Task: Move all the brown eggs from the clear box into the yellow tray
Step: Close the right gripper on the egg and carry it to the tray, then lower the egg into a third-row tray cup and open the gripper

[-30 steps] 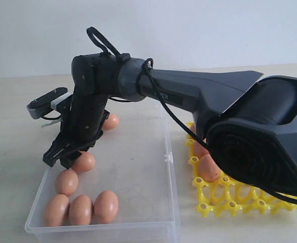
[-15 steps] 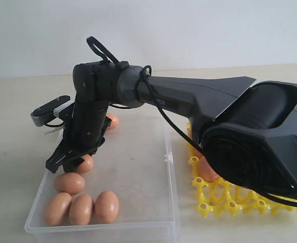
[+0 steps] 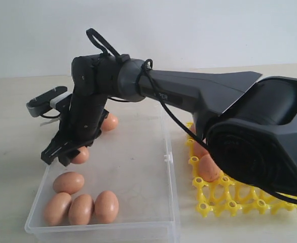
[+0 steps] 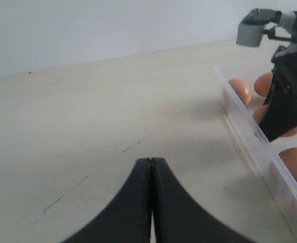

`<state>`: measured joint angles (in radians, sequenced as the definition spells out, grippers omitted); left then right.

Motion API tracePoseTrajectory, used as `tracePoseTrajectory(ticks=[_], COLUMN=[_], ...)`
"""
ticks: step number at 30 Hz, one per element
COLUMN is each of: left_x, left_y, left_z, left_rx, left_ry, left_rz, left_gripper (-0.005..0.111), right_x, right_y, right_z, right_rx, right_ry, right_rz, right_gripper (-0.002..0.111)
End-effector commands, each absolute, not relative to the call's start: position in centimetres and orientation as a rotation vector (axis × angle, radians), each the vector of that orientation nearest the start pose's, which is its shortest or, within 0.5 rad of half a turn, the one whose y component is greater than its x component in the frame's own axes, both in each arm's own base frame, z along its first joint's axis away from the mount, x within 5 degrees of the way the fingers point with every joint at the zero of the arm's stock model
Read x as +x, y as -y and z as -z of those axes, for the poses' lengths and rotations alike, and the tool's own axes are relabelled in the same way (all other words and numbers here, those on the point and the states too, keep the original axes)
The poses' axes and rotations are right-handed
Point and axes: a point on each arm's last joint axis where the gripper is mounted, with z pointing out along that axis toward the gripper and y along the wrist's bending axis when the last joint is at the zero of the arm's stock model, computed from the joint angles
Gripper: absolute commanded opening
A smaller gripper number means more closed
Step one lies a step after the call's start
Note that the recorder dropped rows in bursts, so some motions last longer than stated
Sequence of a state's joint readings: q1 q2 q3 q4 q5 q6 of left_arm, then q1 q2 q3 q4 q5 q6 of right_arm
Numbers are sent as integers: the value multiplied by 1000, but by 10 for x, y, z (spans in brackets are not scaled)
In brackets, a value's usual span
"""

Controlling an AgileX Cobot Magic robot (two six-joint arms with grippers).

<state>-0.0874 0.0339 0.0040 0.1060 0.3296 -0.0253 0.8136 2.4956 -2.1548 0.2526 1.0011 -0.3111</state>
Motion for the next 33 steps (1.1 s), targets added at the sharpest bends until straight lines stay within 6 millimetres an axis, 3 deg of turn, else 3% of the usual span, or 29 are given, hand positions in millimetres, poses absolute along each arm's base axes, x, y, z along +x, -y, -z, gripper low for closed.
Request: tracePoseTrajectory(ticks=[1, 5, 9, 13, 14, 17, 18, 19, 20, 22, 26, 33], left_x=[56, 56, 56, 56, 56, 56, 56, 56, 56, 56, 56, 56], left_y=[2, 2, 2, 2, 2, 2, 2, 2, 2, 2, 2, 2], left_z=[-183, -183, -183, -183, -183, -183, -183, -183, -183, -183, -183, -183], left_rx=[124, 124, 124, 124, 124, 124, 124, 124, 124, 124, 124, 124], left_ry=[-1828, -1828, -1828, -1828, -1828, -1828, -1828, -1828, -1828, -1828, -1828, -1828], left_rz=[-15, -15, -15, -15, -15, -15, -15, -15, -15, -15, -15, -15], left_gripper=[0, 0, 0, 0, 0, 0, 0, 0, 0, 0, 0, 0], right_x=[349, 343, 330, 311, 299, 278, 265, 260, 249, 233, 218, 217], right_y=[-396, -383, -344, -298, -273, -221, -191, -178, -150, -120, -100, -100], right_z=[-169, -183, -190, -210, -211, -213, -208, -208, -201, -190, -171, -161], right_rx=[-1339, -1273, -1151, -954, -855, -650, -513, -448, -320, -191, -122, -89], right_ry=[-2375, -2306, -2264, -2173, -2159, -2136, -2131, -2105, -2073, -2070, -2144, -2209], right_rz=[-453, -437, -414, -428, -430, -412, -389, -373, -319, -263, -229, -240], right_gripper=[0, 0, 0, 0, 0, 0, 0, 0, 0, 0, 0, 0])
